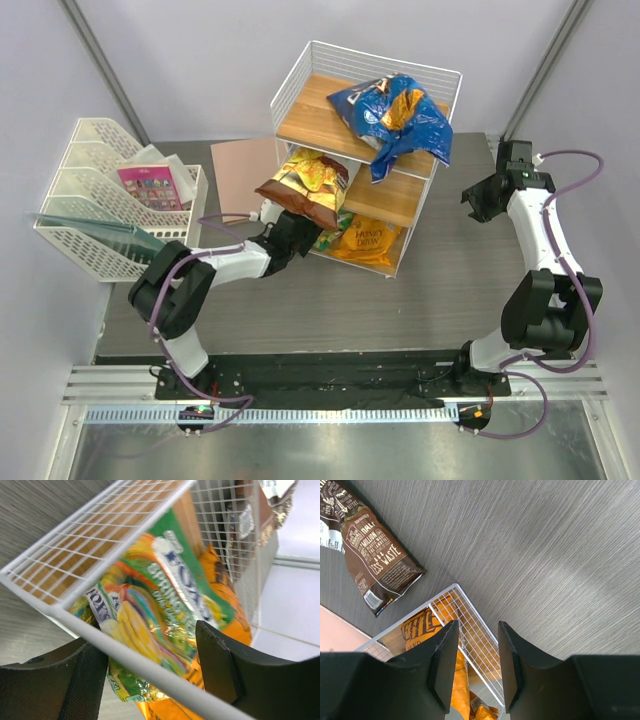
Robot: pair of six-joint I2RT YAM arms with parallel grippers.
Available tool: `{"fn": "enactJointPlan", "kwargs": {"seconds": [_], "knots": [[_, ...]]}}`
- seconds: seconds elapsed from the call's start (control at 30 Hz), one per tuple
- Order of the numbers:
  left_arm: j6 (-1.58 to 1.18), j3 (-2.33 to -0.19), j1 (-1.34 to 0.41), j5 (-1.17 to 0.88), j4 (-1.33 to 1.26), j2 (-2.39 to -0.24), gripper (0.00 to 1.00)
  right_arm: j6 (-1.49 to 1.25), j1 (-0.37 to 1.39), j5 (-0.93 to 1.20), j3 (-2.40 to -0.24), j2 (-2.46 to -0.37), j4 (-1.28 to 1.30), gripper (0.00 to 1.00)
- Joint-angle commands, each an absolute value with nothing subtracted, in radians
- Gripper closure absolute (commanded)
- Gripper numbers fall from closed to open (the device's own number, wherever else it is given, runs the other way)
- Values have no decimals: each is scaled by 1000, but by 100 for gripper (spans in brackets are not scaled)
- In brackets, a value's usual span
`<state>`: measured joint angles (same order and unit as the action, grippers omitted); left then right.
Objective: Place and organize the chips bags onto the shelf
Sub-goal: Place the potato chip on the shelf.
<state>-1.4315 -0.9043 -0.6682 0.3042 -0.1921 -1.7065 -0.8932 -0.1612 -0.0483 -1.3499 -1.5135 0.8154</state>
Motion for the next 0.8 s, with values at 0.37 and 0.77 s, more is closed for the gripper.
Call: {"fn": "enactJointPlan", "kwargs": {"seconds": [0.37, 0.77], "knots": [[-1333, -891, -676, 301, -163, -1586, 24, -911, -166, 21, -1282, -1442, 753, 56], [-1235, -879, -670, 307, 153, -1292, 15, -876, -166, 54, -1292, -1486, 693, 53]]}}
